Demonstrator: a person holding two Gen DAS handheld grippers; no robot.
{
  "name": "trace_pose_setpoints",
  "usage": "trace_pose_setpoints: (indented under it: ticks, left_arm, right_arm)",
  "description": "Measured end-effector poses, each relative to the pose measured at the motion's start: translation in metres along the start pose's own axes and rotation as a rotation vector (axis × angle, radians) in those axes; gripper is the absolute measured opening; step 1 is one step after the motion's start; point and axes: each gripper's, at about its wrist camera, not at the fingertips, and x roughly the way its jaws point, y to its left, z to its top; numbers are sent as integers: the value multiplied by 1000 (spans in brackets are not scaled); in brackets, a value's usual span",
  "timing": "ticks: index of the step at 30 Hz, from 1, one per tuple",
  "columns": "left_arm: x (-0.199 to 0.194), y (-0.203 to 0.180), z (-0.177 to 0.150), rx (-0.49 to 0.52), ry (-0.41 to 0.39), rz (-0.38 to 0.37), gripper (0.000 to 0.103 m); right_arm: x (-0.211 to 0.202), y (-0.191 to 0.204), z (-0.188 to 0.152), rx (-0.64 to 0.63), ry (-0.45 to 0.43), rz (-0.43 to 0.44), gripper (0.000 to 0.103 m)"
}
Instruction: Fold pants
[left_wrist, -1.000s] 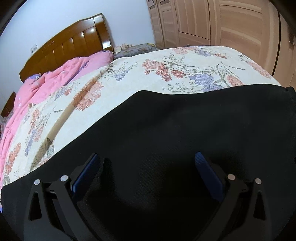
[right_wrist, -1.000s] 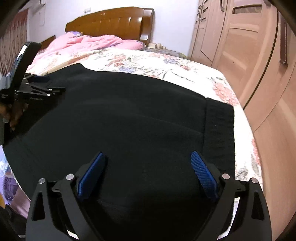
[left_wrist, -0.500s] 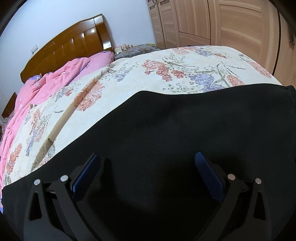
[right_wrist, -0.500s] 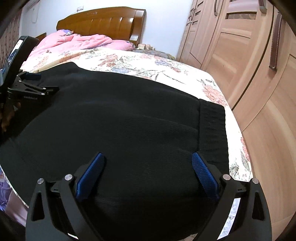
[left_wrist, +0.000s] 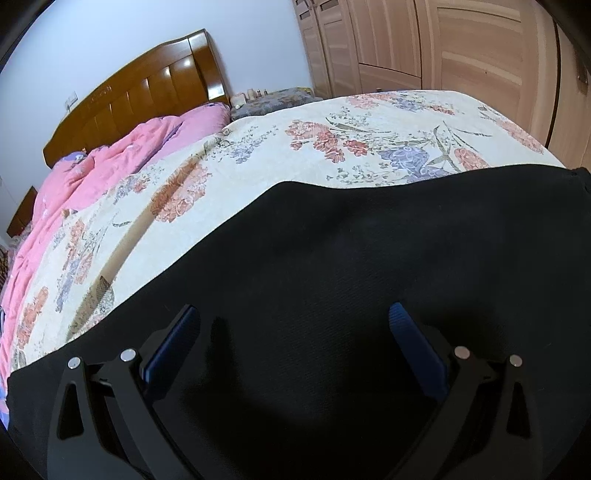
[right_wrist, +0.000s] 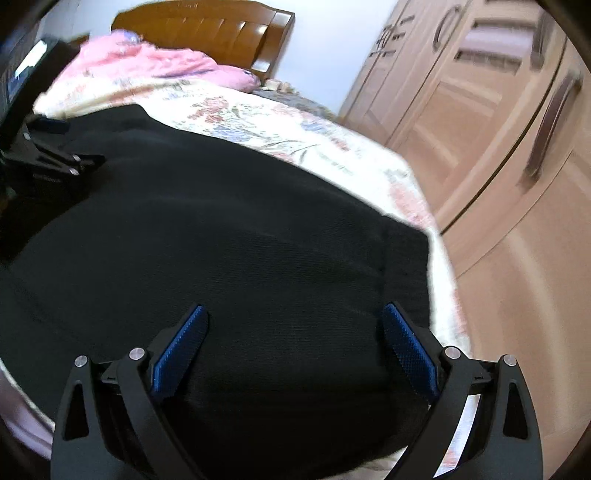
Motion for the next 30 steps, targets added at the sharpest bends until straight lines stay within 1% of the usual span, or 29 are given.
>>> trace_pose_setpoints:
  ticks: [3, 4, 5, 7, 9, 15, 16, 17, 18, 19, 20, 21, 22, 24, 25, 26, 27, 28, 29, 30]
  left_arm:
    - [-9, 4, -4, -39, -11, 40, 102]
    - [-17, 8, -7, -68, -38, 48, 101]
    - [-23, 13, -9, -92, -60, 38, 101]
    - [-41, 31, -21, -173, -96, -18, 101]
    - [-51, 49, -33, -220, -105, -20, 101]
    - [-76, 108, -82, -306, -92, 69, 101]
    - [-79, 119, -91, -324, -88, 81, 101]
    - [-83, 129, -100, -341, -84, 93, 101]
    - [-86, 142, -111, -367, -82, 106, 101]
    - [-90, 156, -121, -397, -81, 112, 101]
    - [-93, 170, -130, -432, -80, 110, 101]
    - [-94, 181, -137, -457, -76, 106, 101]
    - [-94, 194, -144, -485, -69, 100, 101]
    - [-94, 216, -159, -527, -51, 106, 101]
    - [-94, 227, -167, -542, -39, 118, 101]
    - [-91, 236, -173, -556, -25, 123, 101]
    - [-87, 247, -182, -574, -6, 120, 101]
    - [-84, 256, -189, -583, -7, 92, 101]
    - [-85, 258, -193, -576, -22, 72, 101]
    - [-85, 258, -194, -550, -27, 69, 101]
  right_arm:
    - [-10, 3, 6, -21, -28, -15, 92]
    - [-14, 4, 9, -26, -38, -18, 92]
    - [-16, 5, 11, -32, -45, -21, 92]
    - [-22, 9, 15, -47, -59, -26, 92]
    - [-27, 14, 17, -62, -70, -23, 92]
    - [-38, 45, 37, -126, -98, -9, 92]
    - [-40, 53, 42, -141, -104, 6, 92]
    - [-42, 60, 48, -146, -110, 37, 92]
    - [-44, 67, 55, -134, -116, 126, 92]
    - [-45, 72, 63, -100, -117, 269, 92]
    - [-42, 75, 73, -53, -107, 432, 92]
    - [-38, 78, 80, -16, -95, 535, 92]
    - [-29, 83, 92, 29, -82, 620, 92]
    - [-13, 96, 107, 41, -54, 658, 92]
    - [-3, 103, 112, 37, -19, 675, 92]
    - [10, 110, 114, 25, 24, 669, 92]
    - [23, 116, 113, -2, 71, 629, 92]
    - [30, 124, 110, -29, 102, 584, 92]
    - [39, 125, 106, -49, 120, 549, 93]
    - [41, 120, 103, -33, 99, 579, 93]
